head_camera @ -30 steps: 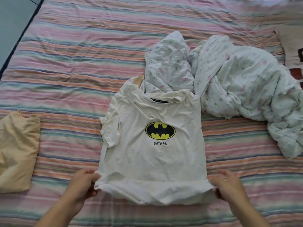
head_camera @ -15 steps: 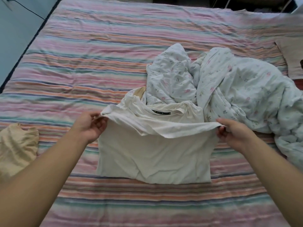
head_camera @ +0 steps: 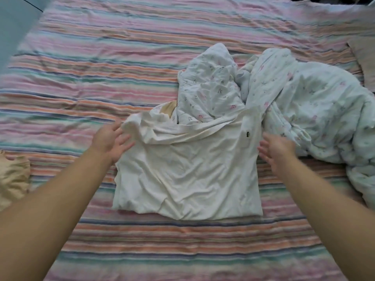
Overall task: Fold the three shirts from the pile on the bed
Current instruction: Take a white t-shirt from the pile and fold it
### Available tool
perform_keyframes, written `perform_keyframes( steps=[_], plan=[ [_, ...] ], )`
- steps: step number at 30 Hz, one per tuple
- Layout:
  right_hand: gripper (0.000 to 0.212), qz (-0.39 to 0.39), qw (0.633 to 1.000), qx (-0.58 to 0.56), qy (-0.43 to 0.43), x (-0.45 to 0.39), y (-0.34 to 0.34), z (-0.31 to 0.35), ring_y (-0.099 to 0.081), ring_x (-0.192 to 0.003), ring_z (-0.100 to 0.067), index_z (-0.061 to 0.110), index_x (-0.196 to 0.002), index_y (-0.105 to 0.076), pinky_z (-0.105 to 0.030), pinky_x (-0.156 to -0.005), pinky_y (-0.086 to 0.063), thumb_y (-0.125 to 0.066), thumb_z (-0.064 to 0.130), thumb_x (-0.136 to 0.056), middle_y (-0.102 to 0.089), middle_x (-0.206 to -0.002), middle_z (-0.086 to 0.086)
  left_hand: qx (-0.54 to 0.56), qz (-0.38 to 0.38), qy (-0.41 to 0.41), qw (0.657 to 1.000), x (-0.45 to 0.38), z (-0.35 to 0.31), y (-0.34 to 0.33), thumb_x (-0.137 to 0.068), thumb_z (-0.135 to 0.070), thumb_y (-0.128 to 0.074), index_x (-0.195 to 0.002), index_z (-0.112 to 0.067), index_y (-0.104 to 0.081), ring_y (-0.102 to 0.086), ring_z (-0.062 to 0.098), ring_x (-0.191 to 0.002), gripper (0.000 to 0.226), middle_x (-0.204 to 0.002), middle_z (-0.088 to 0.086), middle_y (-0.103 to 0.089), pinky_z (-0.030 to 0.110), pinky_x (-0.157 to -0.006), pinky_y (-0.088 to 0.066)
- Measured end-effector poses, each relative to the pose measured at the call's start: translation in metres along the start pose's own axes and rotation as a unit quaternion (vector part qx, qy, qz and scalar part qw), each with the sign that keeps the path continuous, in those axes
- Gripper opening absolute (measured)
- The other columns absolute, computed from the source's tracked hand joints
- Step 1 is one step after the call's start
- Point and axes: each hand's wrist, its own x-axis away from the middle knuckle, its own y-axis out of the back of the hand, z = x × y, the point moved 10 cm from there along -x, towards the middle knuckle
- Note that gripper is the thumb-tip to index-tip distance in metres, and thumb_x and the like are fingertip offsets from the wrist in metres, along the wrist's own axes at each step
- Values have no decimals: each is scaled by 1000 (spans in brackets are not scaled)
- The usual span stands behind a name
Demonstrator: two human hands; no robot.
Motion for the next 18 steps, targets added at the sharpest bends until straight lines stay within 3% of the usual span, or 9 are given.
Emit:
perform_keyframes(
  steps=[2, 4, 6, 9, 10, 14, 18],
  plan=[
    [54, -68, 995, 66, -13, 5, 30, -46, -61, -90, -22, 6, -131, -56, -36, -74, -50, -76, 25, -83, -65, -123, -10, -47, -114, -48, 991, 5, 15, 40, -95, -28, -60, -152, -14, -30, -53, 25, -122, 66, -139, 6, -50, 39, -92, -44],
    [72, -70, 988, 109, -83, 20, 46, -103, -58, -113, -31, 6, -138, -48, -45, -93, -50, -81, 30, -79, -58, -134, -11, -144, -182, -63, 971, 15, 43, 75, -82, -36, -74, -153, -17, -26, -47, 27, -132, 88, -151, 8, -41, 39, -98, -43],
    [79, -32, 981, 131, -139, 37, 48, -153, -57, -121, -37, 5, -139, -46, -49, -100, -48, -84, 30, -75, -58, -131, -12, -195, -187, -13, 963, 24, 88, 99, -67, -37, -85, -151, -15, -28, -49, 33, -130, 104, -149, 11, -44, 48, -105, -44],
    [67, -5, 973, 188, -132, 46, 50, -189, -63, -108, -33, 11, -130, -54, -47, -93, -53, -86, 23, -72, -65, -120, -8, -221, -170, 73, 958, 24, 151, 127, -42, -35, -93, -143, -9, -40, -59, 35, -118, 117, -138, 13, -56, 53, -100, -49],
    [64, -8, 971, 206, -123, 48, 51, -191, -63, -106, -32, 13, -129, -55, -47, -92, -54, -85, 22, -73, -66, -119, -8, -228, -163, 80, 956, 24, 161, 130, -40, -32, -93, -137, -8, -47, -63, 34, -111, 110, -131, 12, -62, 52, -97, -52],
    [46, -13, 966, 234, -112, 45, 60, -198, -63, -95, -32, 4, -126, -62, -41, -83, -53, -75, 20, -85, -68, -107, -12, -228, -145, 94, 958, 23, 173, 118, -67, -16, -87, -116, -4, -65, -68, 32, -97, 56, -107, 11, -72, 48, -93, -54],
    [44, -31, 977, 174, -121, 49, 73, -206, -59, -97, -31, -4, -127, -61, -41, -88, -48, -71, 18, -90, -67, -119, -18, -161, -149, 95, 971, 23, 179, 121, -70, -17, -85, -114, -6, -67, -68, 33, -99, 49, -108, 10, -73, 51, -95, -54]
  ],
)
